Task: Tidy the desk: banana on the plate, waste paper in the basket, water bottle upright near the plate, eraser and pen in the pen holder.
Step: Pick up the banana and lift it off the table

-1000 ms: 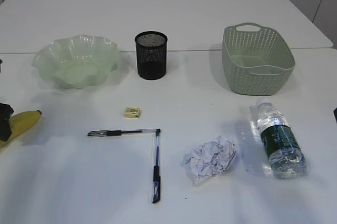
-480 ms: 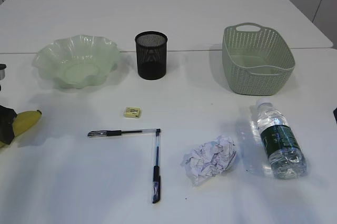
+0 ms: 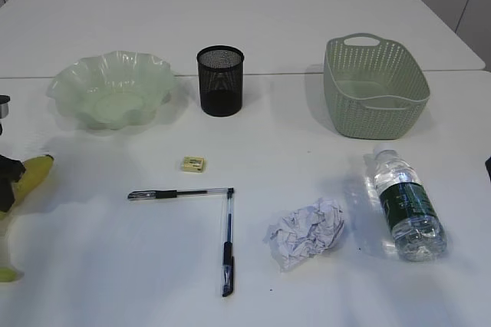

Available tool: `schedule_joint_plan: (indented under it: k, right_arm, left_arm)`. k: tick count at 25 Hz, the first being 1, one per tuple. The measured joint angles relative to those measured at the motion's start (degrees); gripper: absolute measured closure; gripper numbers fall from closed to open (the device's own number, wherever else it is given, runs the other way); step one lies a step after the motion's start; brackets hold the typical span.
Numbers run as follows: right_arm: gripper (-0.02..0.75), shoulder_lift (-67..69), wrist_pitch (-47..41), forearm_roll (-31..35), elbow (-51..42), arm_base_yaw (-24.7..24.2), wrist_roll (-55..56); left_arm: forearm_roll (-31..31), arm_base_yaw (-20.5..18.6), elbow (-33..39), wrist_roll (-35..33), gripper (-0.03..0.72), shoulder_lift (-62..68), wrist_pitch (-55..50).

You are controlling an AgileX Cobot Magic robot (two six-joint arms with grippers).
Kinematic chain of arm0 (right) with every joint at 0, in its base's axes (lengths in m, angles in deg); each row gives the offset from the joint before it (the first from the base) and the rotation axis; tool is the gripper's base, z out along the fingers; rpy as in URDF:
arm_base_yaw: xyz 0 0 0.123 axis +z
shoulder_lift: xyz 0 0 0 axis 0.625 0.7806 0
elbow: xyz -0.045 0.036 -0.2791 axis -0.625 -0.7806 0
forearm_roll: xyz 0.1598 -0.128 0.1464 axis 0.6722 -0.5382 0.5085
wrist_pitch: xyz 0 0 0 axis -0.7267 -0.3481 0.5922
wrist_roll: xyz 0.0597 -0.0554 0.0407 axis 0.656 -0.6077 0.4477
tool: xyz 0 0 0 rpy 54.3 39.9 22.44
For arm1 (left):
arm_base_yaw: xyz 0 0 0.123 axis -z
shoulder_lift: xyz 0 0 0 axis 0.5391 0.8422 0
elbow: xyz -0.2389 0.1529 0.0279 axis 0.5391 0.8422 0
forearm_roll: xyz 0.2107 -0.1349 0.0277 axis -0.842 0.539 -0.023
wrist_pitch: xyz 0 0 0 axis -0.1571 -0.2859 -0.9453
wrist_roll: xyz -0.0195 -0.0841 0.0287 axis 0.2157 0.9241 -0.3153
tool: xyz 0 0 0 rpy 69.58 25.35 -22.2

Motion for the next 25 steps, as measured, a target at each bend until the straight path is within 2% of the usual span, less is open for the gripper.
schedule_joint_plan:
  k: [3,9,17,25]
  right_arm:
    - [0.164,0.0,0.0,0.0,0.0,0.0,-0.1]
    - [0.164,0.0,0.0,0.0,0.0,0.0,-0.5]
    - [0.164,0.0,0.0,0.1,0.0,0.0,-0.7]
    - [0.164,0.0,0.0,0.1,0.0,0.0,-0.9]
  left_arm:
    - [0.6,0.0,0.0,0.0,0.416,0.0,0.0]
    - [2.7,0.0,0.0,-0.1,0.454,0.0,-0.1]
    - [6.0,0.0,0.0,-0.1,0.461,-0.4,-2.0]
    - [7.5,0.0,-2.4,-0.1,0.462,-7.8,-2.2]
